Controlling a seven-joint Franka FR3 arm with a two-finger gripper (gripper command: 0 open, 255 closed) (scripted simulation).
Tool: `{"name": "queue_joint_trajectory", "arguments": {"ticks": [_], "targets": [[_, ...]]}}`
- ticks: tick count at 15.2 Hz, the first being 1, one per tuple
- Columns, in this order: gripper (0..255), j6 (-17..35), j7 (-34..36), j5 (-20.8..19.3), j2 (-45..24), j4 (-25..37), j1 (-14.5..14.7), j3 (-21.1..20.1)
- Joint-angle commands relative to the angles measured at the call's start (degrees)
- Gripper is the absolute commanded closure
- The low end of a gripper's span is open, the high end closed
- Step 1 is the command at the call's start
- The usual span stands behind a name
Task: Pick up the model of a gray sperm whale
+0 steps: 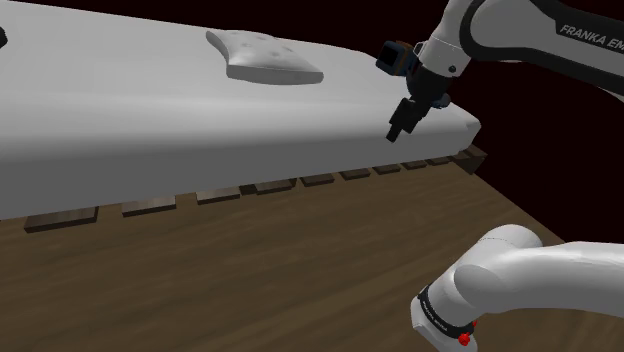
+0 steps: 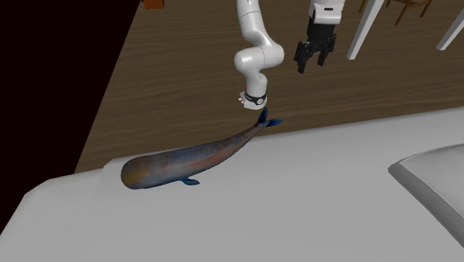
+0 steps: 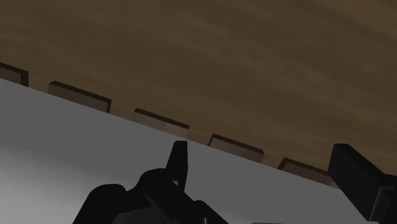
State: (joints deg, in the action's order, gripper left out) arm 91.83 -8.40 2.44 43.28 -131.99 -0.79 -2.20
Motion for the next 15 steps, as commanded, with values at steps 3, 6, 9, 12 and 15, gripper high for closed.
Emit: {"name": "queue_joint_trajectory", "arguments": {"ticks": [3,6,9,12,15], "targets": [[0,0.44,-5.25,-2.0,0.44,-0.48,-0.08,3.02],[0,1.35,-13.1,-4.94,0.24,-0.43,-0.14,7.62],[0,2.53,-20.95,-7.59,-1.0,0.54,-0.04,12.25],[0,3.89,-28.77,-9.78,-3.21,2.45,0.37,16.91],[0,5.32,-36.63,-11.29,-6.33,5.27,1.15,21.61]]}}
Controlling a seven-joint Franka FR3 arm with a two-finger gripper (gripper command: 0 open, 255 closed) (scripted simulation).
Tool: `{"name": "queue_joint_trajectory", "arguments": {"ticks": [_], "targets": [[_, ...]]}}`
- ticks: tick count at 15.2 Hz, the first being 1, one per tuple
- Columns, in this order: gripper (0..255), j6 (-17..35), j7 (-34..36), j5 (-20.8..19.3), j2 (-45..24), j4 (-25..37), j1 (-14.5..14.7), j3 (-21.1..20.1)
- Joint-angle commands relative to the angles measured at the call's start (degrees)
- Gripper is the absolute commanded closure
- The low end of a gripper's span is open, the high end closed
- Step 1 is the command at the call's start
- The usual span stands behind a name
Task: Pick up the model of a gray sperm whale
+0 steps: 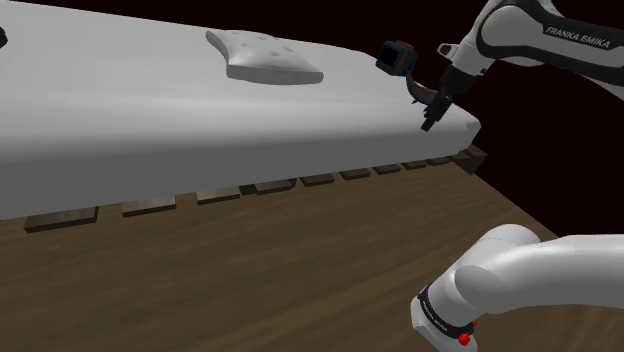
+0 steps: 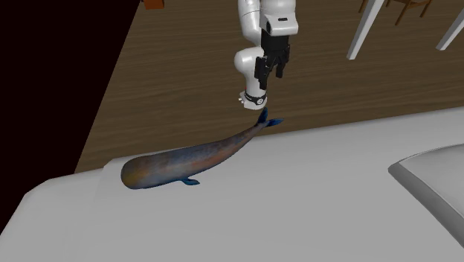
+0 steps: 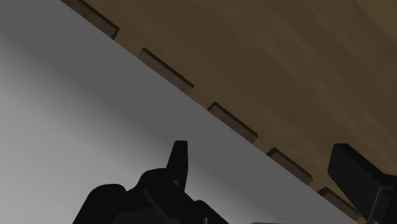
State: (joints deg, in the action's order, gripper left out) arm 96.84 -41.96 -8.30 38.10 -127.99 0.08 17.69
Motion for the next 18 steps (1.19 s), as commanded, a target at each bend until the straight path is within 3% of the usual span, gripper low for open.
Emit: {"name": "queue_joint_trajectory", "arguments": {"ticks": [1,6,11,15,18], "targets": [[0,0.78,-5.7,-0.87,-2.39,2.42,0.63,3.29],[0,2.89,-19.19,-0.72,-9.95,9.63,3.15,11.39],[0,3.99,-33.83,3.4,-20.21,19.42,6.48,20.16],[0,3.15,-47.23,11.24,-31.47,29.48,8.27,27.66],[0,0.42,-58.16,20.54,-42.37,38.87,6.38,31.95]]}}
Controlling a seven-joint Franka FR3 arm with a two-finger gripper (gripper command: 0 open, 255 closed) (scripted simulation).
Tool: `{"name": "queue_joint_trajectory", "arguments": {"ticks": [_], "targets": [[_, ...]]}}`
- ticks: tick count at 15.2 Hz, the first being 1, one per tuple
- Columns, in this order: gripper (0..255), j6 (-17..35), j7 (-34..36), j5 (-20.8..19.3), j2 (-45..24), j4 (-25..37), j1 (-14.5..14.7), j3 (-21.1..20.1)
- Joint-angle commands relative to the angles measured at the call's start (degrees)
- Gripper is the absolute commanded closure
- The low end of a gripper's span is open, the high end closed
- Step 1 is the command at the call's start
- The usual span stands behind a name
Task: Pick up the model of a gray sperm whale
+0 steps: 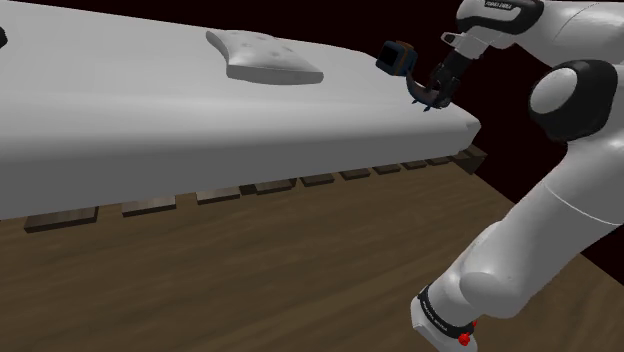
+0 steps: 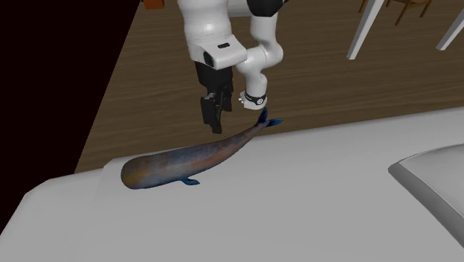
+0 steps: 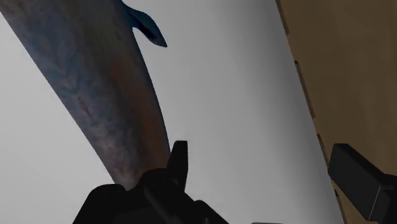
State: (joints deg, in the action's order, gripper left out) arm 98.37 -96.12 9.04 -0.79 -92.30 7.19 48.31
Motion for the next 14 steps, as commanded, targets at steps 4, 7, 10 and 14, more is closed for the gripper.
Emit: {"name": "queue_joint_trajectory", "arguments": {"ticks": [4,7,10,14], "targets": [[0,-7.99,-15.63,15.98,-18.57,19.27,-10.49,1.08],[0,-14.34,-19.84,23.25,-28.66,34.48,-20.35,-2.23],[0,-11.09,-20.47,22.07,-27.22,29.74,-18.45,-2.14],[0,-7.21,-21.28,21.18,-25.91,24.37,-16.28,-1.75]]}}
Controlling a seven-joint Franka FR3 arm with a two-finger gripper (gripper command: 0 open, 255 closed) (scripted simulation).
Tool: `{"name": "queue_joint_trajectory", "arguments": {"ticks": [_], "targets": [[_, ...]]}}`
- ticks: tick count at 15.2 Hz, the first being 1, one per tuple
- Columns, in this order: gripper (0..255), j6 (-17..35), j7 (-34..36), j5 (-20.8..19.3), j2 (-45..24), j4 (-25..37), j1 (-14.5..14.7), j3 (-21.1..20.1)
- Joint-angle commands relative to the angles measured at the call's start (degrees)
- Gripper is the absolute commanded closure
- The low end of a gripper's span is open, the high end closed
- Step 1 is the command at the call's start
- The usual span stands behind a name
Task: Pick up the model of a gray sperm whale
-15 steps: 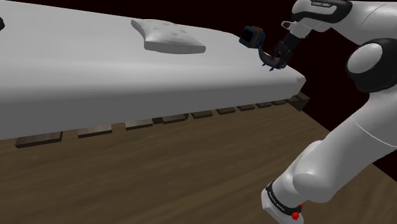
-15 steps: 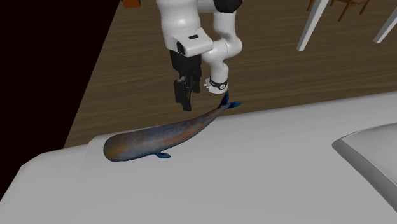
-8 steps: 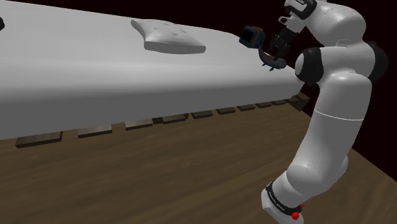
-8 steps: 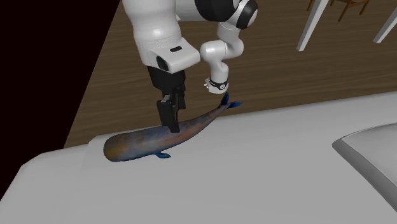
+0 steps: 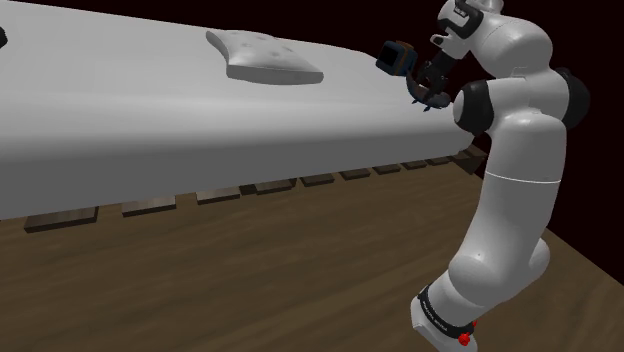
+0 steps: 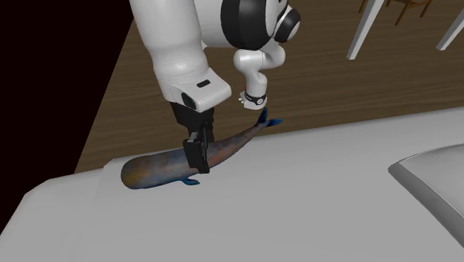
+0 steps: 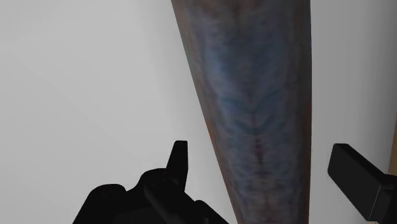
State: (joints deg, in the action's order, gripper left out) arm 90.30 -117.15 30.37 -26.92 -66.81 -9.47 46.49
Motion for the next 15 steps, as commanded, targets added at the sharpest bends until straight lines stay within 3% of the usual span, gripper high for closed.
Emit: {"name": "queue_joint_trajectory", "arguments": {"ticks": [1,2,3,11,15], "targets": [[0,1.38,-0.36,-0.24,0.38,-1.82,0.64,0.11],[0,1.39,-0.36,-0.25,0.39,-1.83,0.65,0.11],[255,1.51,-0.31,-0.37,0.57,-2.1,0.86,0.15],[255,1.6,-0.35,-0.46,0.72,-2.34,0.95,0.2],[255,-1.45,0.22,0.35,-0.52,2.02,-0.85,-0.13]]}}
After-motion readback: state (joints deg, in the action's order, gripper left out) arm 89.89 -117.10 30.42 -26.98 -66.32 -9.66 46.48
